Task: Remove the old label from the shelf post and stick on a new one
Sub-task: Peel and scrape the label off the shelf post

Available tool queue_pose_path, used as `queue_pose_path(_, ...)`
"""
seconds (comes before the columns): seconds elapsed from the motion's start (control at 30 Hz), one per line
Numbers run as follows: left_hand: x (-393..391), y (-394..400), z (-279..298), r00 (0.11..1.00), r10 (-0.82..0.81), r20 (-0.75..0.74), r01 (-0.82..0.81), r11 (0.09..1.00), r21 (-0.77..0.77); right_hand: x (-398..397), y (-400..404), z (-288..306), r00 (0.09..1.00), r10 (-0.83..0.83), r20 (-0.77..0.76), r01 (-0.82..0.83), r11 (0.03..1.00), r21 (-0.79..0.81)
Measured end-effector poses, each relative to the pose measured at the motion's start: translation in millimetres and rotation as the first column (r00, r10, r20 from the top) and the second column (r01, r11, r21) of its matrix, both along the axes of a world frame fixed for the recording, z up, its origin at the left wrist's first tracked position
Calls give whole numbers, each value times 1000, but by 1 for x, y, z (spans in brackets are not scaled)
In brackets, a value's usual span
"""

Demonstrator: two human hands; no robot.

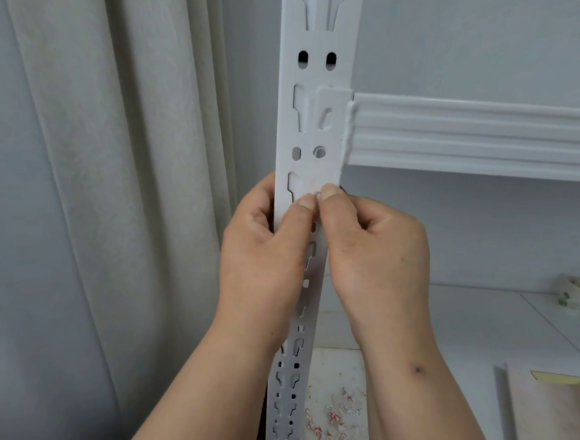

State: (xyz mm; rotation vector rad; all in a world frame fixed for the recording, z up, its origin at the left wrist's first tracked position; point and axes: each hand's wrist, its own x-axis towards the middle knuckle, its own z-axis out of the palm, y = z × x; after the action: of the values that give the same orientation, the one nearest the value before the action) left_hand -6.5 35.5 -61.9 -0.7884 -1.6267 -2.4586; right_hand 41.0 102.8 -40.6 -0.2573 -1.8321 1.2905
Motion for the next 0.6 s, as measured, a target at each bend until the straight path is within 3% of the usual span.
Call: queue_pose_path(0.6, -8, -2, -8, 995, -95, -16, 96, 995, 40, -3, -3, 1, 999, -44, -3, 44, 999, -27)
